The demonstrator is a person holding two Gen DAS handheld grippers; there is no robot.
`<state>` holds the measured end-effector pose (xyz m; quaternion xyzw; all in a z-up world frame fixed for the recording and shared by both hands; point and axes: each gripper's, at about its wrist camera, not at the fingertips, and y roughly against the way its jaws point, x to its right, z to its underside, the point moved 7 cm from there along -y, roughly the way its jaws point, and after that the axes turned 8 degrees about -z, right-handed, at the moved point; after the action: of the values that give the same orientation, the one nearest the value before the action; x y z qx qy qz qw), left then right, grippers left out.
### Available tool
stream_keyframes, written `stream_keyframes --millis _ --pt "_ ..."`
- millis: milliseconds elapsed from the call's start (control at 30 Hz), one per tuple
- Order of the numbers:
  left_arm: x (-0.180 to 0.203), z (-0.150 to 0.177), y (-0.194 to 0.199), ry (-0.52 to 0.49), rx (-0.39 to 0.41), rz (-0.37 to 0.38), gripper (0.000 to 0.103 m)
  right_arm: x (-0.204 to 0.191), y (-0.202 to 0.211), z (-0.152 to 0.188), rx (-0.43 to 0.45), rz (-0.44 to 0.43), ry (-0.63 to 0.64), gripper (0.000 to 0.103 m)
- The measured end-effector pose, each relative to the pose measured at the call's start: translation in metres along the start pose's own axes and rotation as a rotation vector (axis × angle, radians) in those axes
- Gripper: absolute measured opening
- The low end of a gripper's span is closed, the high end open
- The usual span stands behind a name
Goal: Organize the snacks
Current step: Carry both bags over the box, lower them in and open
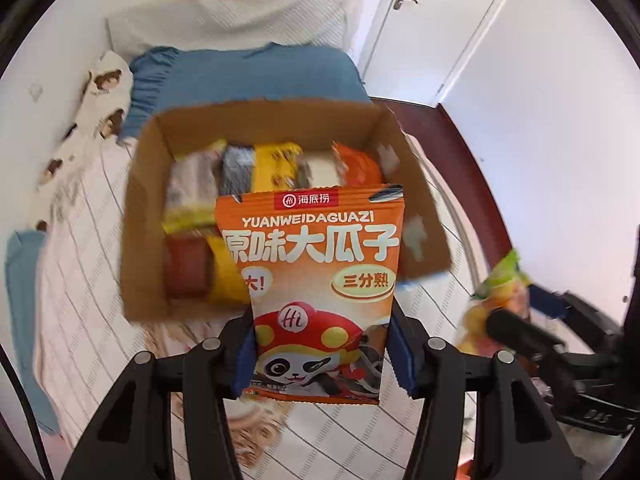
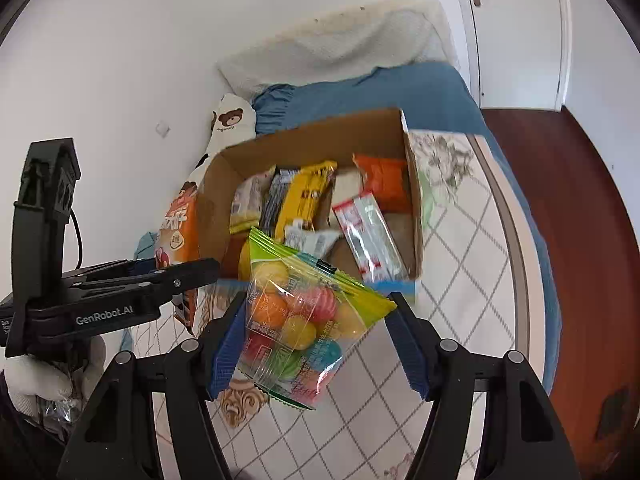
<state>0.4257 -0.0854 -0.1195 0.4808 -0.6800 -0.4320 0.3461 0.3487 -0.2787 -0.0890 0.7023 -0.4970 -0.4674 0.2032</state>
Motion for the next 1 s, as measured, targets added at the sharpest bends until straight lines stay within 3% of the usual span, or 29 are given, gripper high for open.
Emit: stream_keyframes --millis 200,467,733,900,933,967,1000 --pt "-0.04 -0.059 -0.028 0.043 -0.053 -0.059 0.053 -0.006 -0.044 -0.056 -0.027 0.07 0.093 0.07" --pt "-0.065 -0.104 -0.103 0.037 -0.17 -0.142 0.053 0.017 -0.128 -0.069 -0.185 0.086 0.04 0.07" --pt "-0.057 -0.122 -0.153 -0.001 -0.285 -0.152 0.053 0.034 -0.176 -0.088 -0.289 0.114 -0.008 0.07" --pt "-0.051 -0.118 -0.174 0.028 -0.36 -0.117 0.054 0.037 -0.186 -0.072 -0.378 0.141 0.016 0.072" --pt "-0.051 -0.119 -0.176 0.033 -0.356 -0.114 0.056 0.039 -0.188 -0.064 -0.408 0.14 0.004 0.075" --pt "-0.052 -0.12 -0.177 0.037 -0.353 -0.113 0.067 0.041 -0.19 -0.058 -0.432 0.152 -0.003 0.09" --pt "-0.052 -0.121 -0.18 0.038 -0.352 -0.119 0.081 0.042 -0.191 -0.054 -0.437 0.168 0.007 0.099"
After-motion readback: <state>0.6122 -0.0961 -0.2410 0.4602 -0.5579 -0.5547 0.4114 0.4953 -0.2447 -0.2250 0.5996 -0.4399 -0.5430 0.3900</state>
